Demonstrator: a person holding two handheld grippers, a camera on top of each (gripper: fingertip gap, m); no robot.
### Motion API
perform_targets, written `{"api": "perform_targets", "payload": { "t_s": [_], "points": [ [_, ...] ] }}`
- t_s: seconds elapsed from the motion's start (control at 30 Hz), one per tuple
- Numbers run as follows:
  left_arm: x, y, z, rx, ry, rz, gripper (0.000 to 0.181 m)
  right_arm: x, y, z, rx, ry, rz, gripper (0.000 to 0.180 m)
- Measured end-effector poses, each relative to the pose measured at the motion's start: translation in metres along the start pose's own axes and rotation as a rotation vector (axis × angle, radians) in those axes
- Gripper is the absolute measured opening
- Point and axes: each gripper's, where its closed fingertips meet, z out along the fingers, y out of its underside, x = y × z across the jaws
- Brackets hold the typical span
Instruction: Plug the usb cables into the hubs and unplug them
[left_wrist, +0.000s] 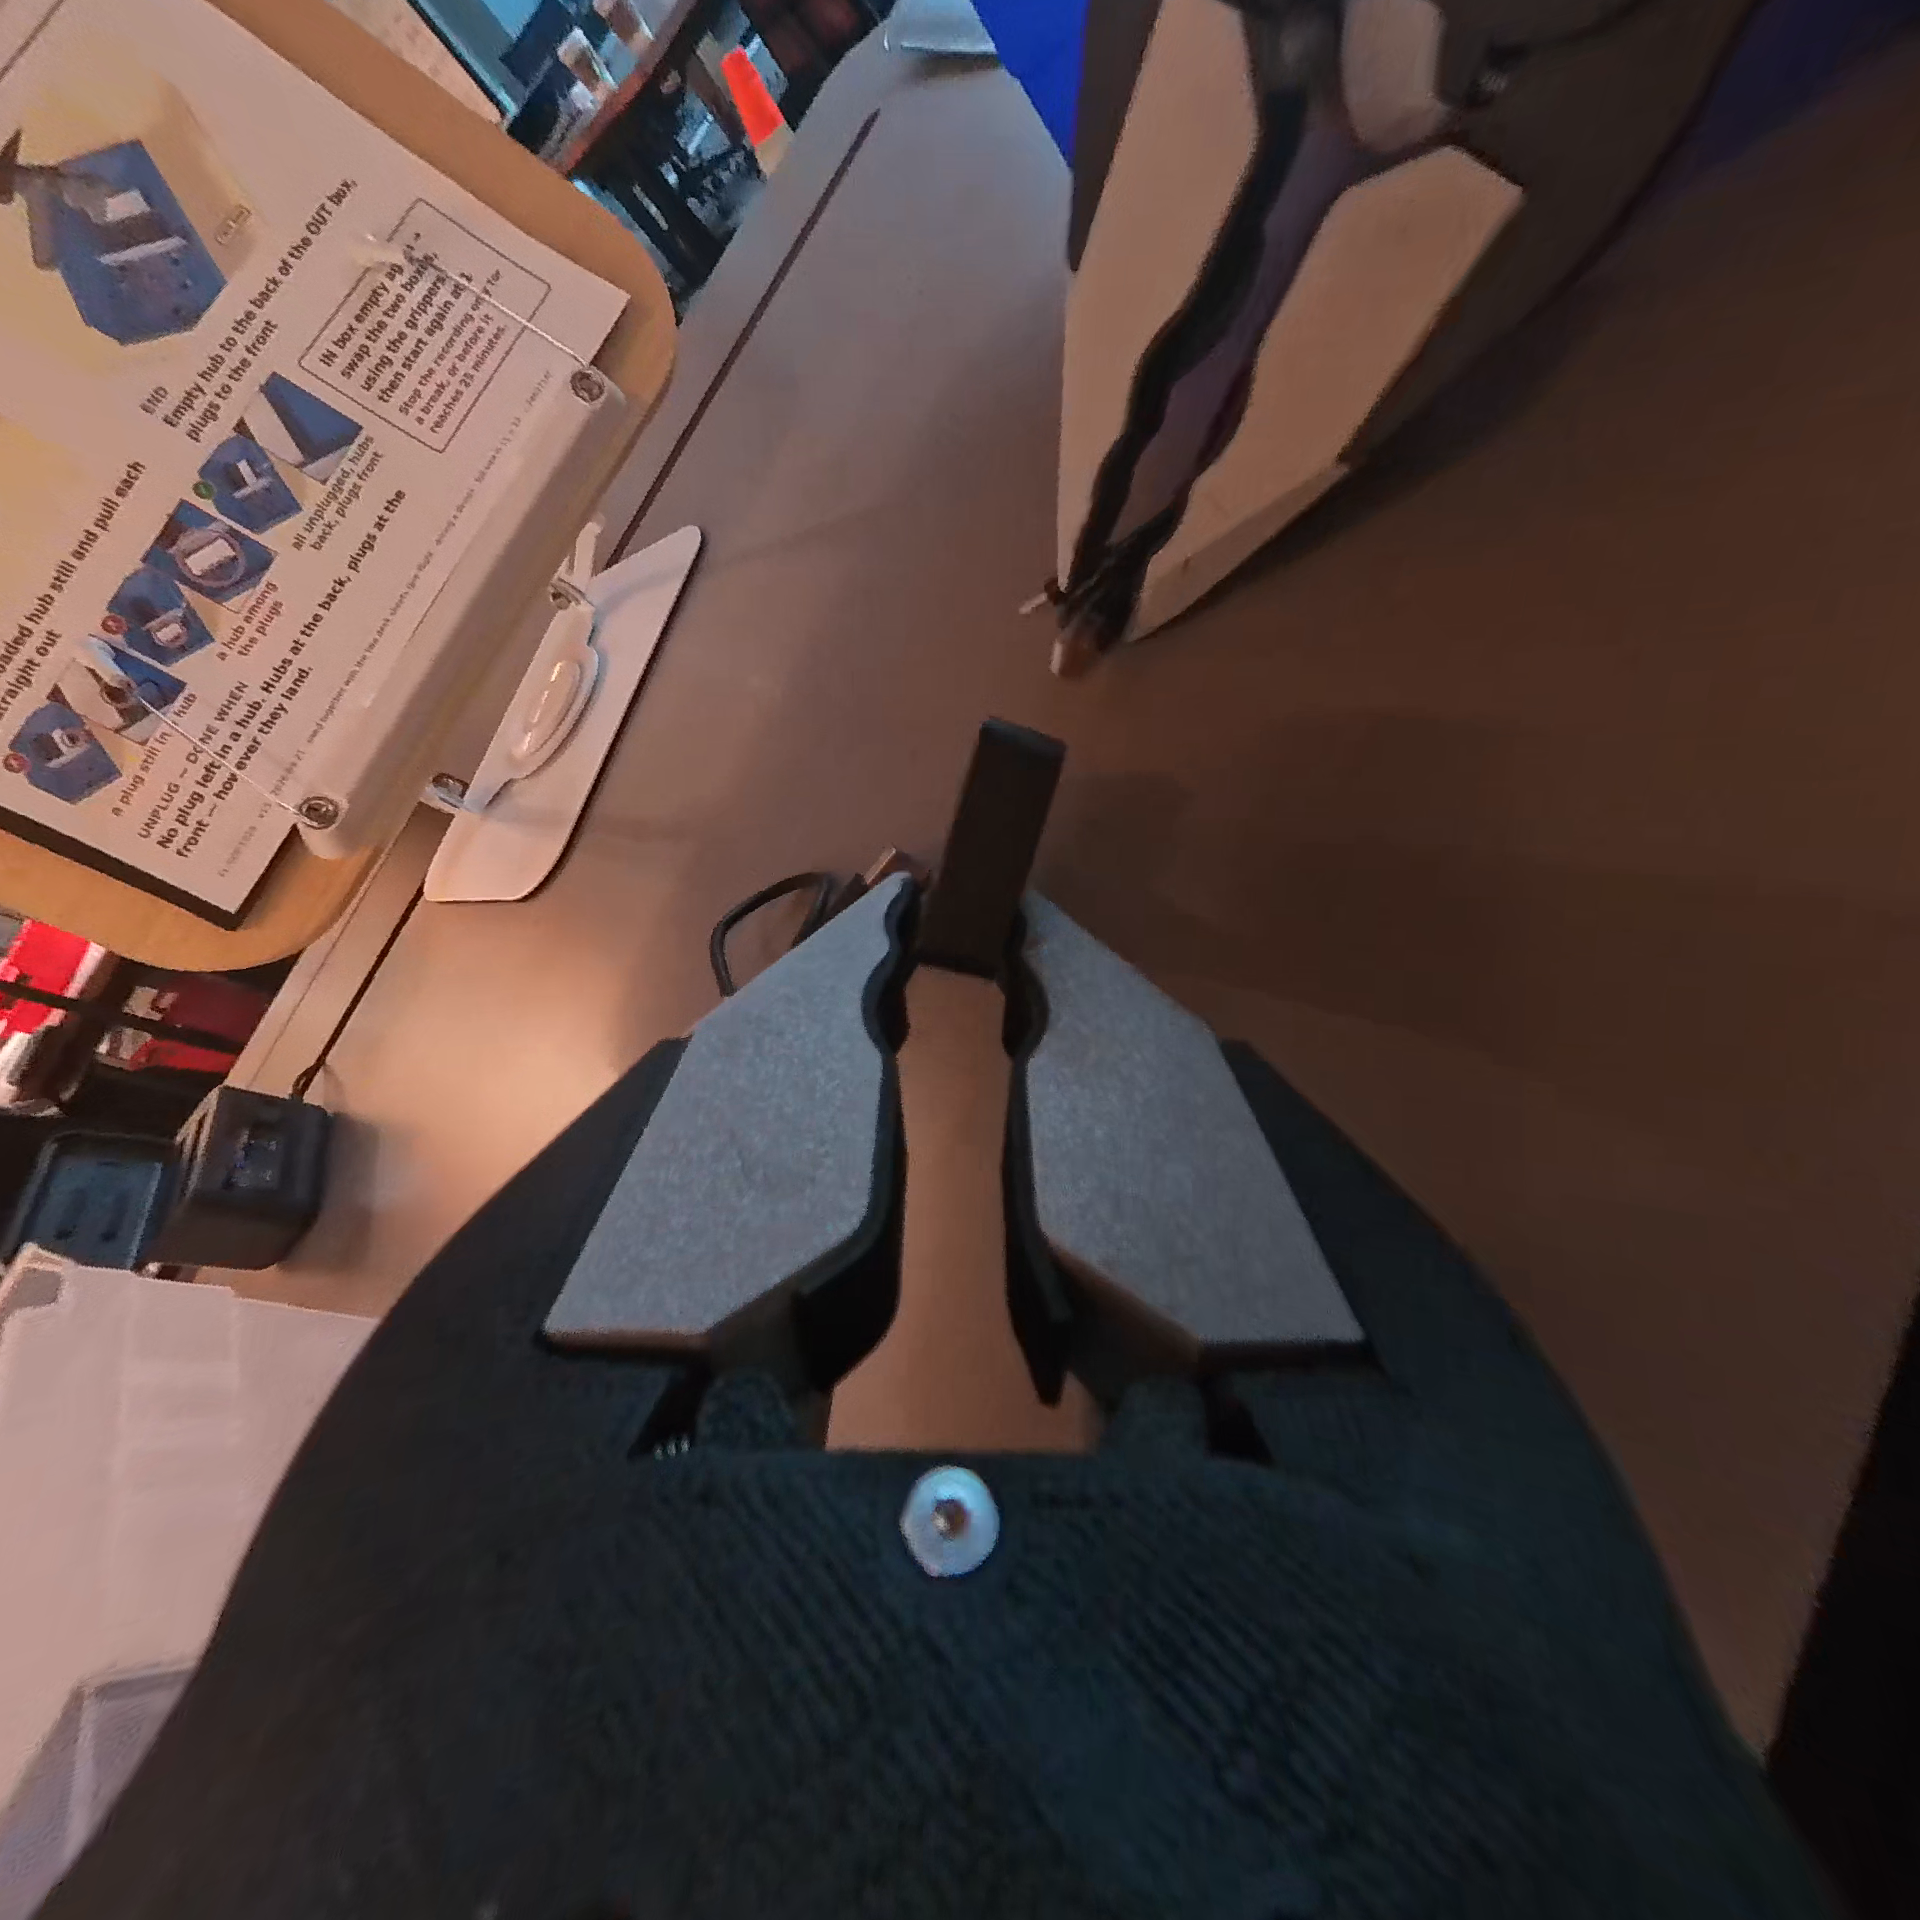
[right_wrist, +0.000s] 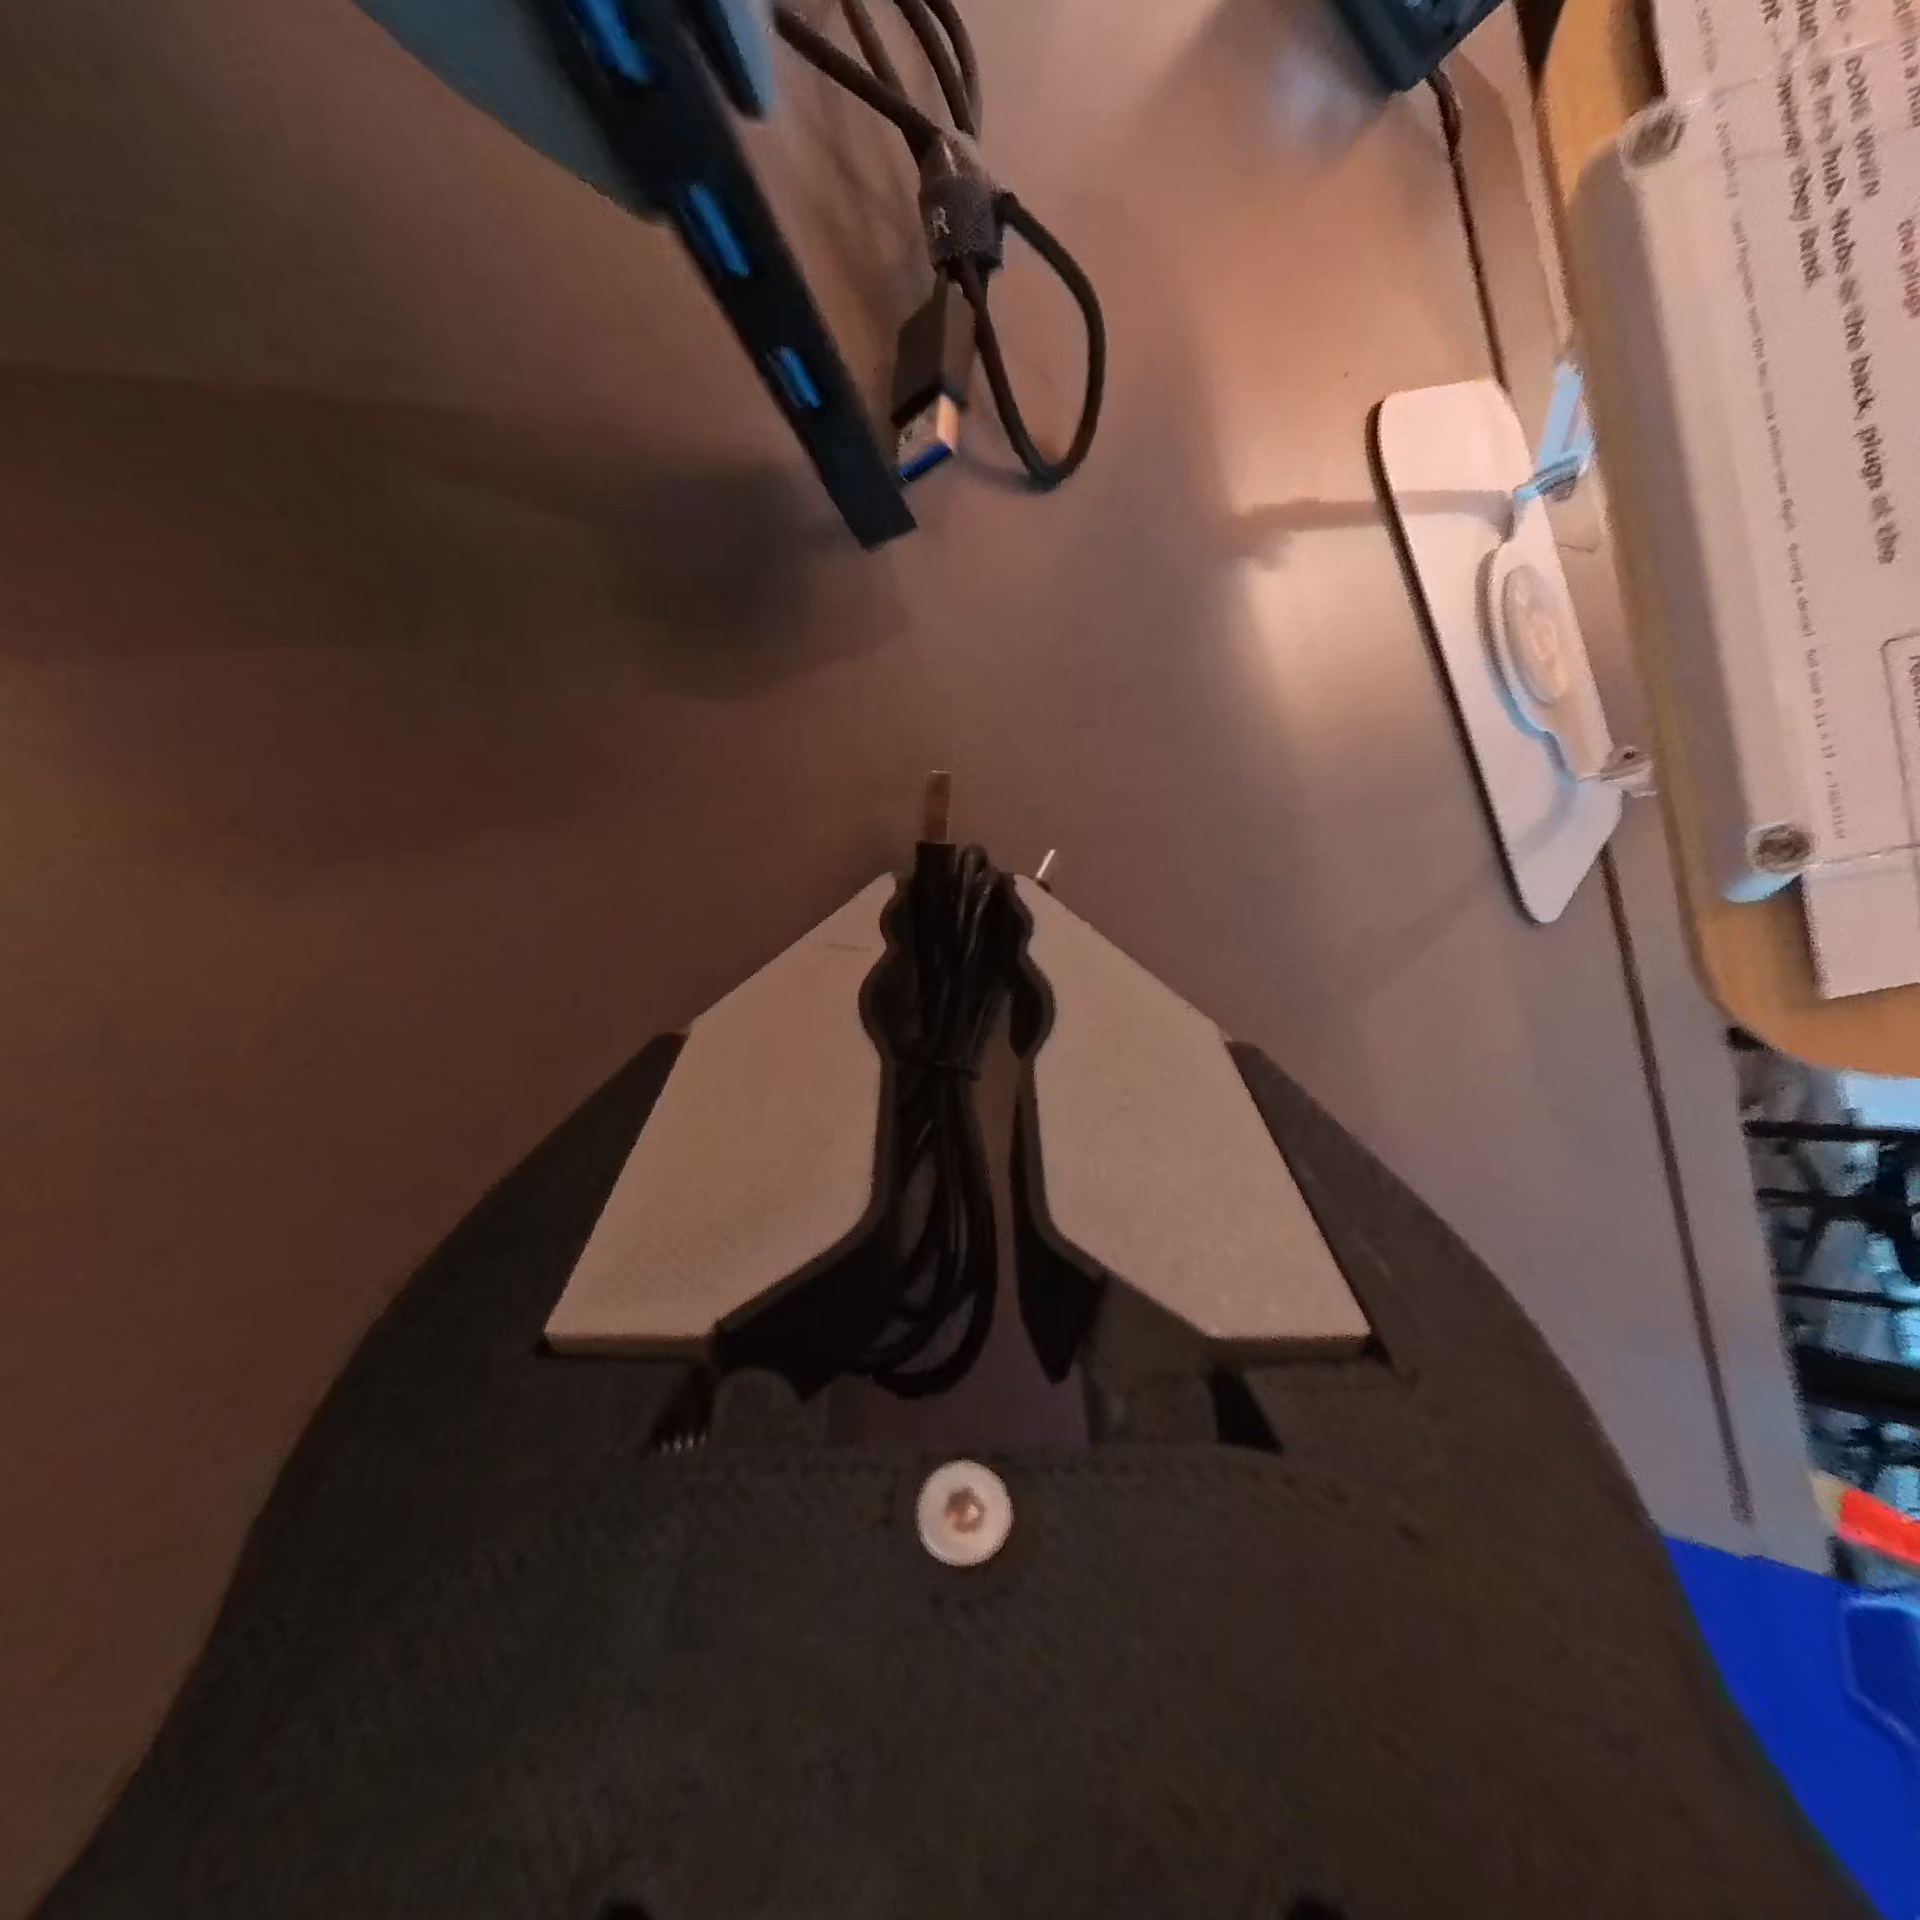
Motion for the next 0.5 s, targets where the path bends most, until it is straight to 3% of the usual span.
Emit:
{"api": "perform_targets", "payload": {
  "t_s": [0.3, 0.5],
  "points": [
    [0.005, -0.002, 0.005, -0.034, -0.049, 0.104, 0.009, -0.003, -0.052, -0.039, 0.118, 0.196, -0.39, 0.012],
    [0.006, -0.011, 0.004, -0.037, -0.127, 0.214, 0.008, -0.002, -0.06, -0.039, -0.024, 0.379, -0.619, 0.011]
  ]
}}
